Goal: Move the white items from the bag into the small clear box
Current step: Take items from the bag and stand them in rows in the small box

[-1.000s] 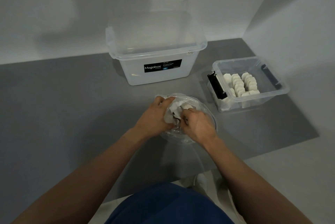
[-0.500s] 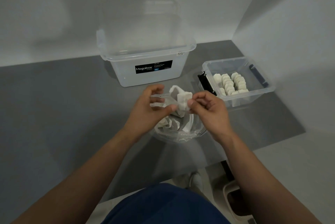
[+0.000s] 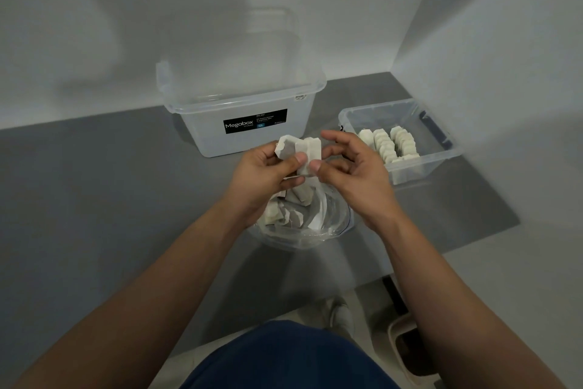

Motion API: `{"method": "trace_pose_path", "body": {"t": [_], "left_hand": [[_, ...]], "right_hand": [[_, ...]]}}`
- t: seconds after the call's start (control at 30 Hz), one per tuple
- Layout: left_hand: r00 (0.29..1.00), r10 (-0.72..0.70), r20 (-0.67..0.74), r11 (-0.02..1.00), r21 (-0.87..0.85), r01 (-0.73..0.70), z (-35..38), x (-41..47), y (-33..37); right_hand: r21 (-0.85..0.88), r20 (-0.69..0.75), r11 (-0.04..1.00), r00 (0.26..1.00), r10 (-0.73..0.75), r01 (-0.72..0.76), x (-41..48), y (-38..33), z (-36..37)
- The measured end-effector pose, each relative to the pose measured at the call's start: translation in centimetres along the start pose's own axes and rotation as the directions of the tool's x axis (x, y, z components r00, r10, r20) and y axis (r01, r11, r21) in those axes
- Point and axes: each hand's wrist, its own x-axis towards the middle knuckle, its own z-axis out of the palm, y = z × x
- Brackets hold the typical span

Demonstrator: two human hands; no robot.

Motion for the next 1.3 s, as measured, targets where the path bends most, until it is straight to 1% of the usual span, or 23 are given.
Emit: {"method": "trace_pose_path", "body": {"t": [0.07, 0.17, 0.3, 0.4, 0.47, 0.57, 0.7, 0.77, 0.8, 0.9, 0.97, 1.03, 1.1, 1.17, 1.23, 1.3], "left_hand": [[1.000, 0.027, -0.010, 0.996, 0.091, -0.026, 0.3, 0.0, 0.2], [0.998, 0.066, -0.005, 0.975, 0.213, -0.063, 0.6, 0.0, 0.5], [0.999, 0.044, 0.000, 0.956, 0.290, -0.042, 1.1, 0.5, 0.6], [1.000, 0.016, 0.014, 0.957, 0.290, -0.019, 2.2, 1.1, 0.5], [1.000, 0.023, -0.008, 0.958, 0.287, -0.020, 2.9, 1.6, 0.3], [0.998, 0.054, -0.046, 0.928, 0.371, -0.033, 3.7, 2.7, 0.2], [0.995, 0.074, -0.071, 0.911, 0.410, -0.038, 5.0, 3.8, 0.1], [0.995, 0.065, -0.078, 0.919, 0.393, -0.029, 5.6, 4.3, 0.0], [0.995, 0.059, -0.082, 0.926, 0.377, -0.024, 5.8, 4.6, -0.1], [0.995, 0.038, -0.096, 0.930, 0.368, 0.000, 6.2, 5.2, -0.4], [0.994, 0.021, -0.106, 0.920, 0.390, 0.022, 6.5, 5.4, -0.5], [0.994, 0.016, -0.111, 0.922, 0.386, 0.028, 6.7, 5.4, -0.4], [0.993, 0.005, -0.117, 0.927, 0.372, 0.039, 6.9, 5.4, -0.3], [0.990, -0.027, -0.140, 0.946, 0.316, 0.070, 7.2, 5.6, -0.3], [0.986, -0.055, -0.155, 0.959, 0.267, 0.096, 7.4, 5.9, -0.3], [0.987, -0.038, -0.159, 0.940, 0.330, 0.089, 7.4, 6.3, -0.4]], "right_hand": [[-0.104, -0.013, 0.993, 0.998, -0.062, 0.060, 0.2, -0.2, -0.3], [-0.302, 0.035, 0.943, 0.990, -0.134, 0.139, 0.8, -0.8, -1.1], [-0.536, 0.112, 0.828, 0.986, -0.127, 0.168, 1.2, -1.9, -2.7], [-0.617, 0.132, 0.772, 0.987, -0.091, 0.154, 1.2, -2.3, -4.5], [-0.626, 0.084, 0.769, 0.992, -0.096, 0.127, 1.4, -2.3, -6.2], [-0.637, -0.037, 0.766, 0.989, -0.143, 0.086, 2.7, -2.1, -9.2], [-0.627, -0.200, 0.776, 0.951, -0.237, 0.061, 6.1, -1.5, -12.8], [-0.648, -0.239, 0.760, 0.936, -0.260, 0.045, 8.2, -1.0, -14.3], [-0.665, -0.236, 0.746, 0.939, -0.252, 0.033, 9.4, -0.6, -14.9], [-0.726, -0.157, 0.688, 0.974, -0.161, -0.003, 12.6, 1.0, -16.3], [-0.752, -0.077, 0.658, 0.997, -0.027, -0.040, 14.3, 2.3, -16.7], [-0.768, 0.007, 0.634, 0.989, 0.148, -0.089, 15.5, 3.9, -16.8], [-0.815, 0.082, 0.572, 0.956, 0.282, -0.099, 16.2, 5.4, -16.5], [-0.864, 0.135, 0.501, 0.937, 0.323, -0.048, 16.8, 6.7, -16.2], [-0.879, 0.158, 0.476, 0.928, 0.338, -0.023, 17.1, 7.3, -15.7], [-0.896, 0.153, 0.443, 0.925, 0.347, -0.018, 17.4, 7.8, -15.5]]}}
